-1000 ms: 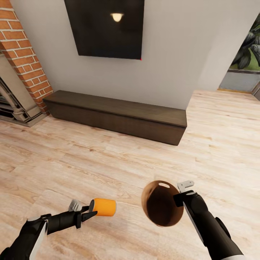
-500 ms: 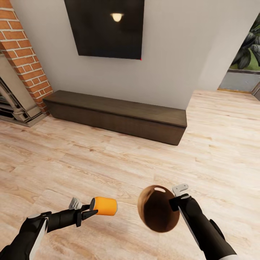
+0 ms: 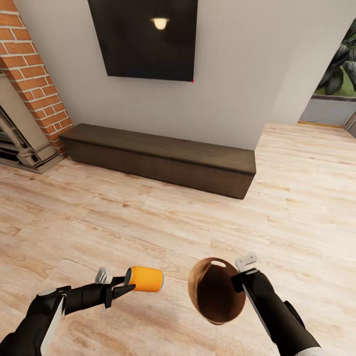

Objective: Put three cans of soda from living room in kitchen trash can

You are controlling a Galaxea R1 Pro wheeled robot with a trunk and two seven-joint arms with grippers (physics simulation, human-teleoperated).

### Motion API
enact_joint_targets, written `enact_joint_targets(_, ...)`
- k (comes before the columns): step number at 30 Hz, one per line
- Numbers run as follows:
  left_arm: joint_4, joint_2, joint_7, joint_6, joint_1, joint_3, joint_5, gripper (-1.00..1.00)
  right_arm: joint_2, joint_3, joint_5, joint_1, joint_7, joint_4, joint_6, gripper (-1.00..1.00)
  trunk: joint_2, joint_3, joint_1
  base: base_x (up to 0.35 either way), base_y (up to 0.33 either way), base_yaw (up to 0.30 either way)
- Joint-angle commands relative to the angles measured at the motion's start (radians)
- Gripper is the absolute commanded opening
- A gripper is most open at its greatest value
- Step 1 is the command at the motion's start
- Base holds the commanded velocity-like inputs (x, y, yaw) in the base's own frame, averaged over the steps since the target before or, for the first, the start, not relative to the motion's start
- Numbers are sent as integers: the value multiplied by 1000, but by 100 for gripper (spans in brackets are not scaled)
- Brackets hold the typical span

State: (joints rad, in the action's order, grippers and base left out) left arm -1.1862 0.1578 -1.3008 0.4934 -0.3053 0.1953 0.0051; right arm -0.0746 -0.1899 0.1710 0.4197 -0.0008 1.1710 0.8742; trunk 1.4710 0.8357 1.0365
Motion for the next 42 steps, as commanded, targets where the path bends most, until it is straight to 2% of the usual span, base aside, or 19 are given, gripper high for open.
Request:
enact_joint_targets(1,-8,-1,-1,5,0,-1,0,-100,5,0,-15,1,5,-5,-1,-100,0,0,0,0,0,0)
enact_joint_targets(11,-22,-4,-2,16,0,-2,0,-100,14,0,-15,3,5,-28,-31,-100,0,0,0,0,0,0)
enact_joint_targets(18,-23,-30,-2,15,0,-5,0,-100,15,0,-15,4,5,-39,-36,-100,0,0,0,0,0,0)
enact_joint_targets(19,-23,-39,-2,15,0,-8,0,-100,15,0,-15,5,5,-48,-37,-100,0,0,0,0,0,0)
enact_joint_targets(29,-33,-55,-2,16,0,-62,0,-100,15,0,-15,6,5,-65,-39,-100,0,0,0,0,0,0)
enact_joint_targets(35,-56,-90,-2,16,0,-70,0,-100,15,0,-15,9,5,-83,-54,-100,0,0,0,0,0,0)
enact_joint_targets(42,-101,-97,-2,19,0,-90,0,-100,15,0,-15,23,5,-109,-62,-100,0,0,0,0,0,0)
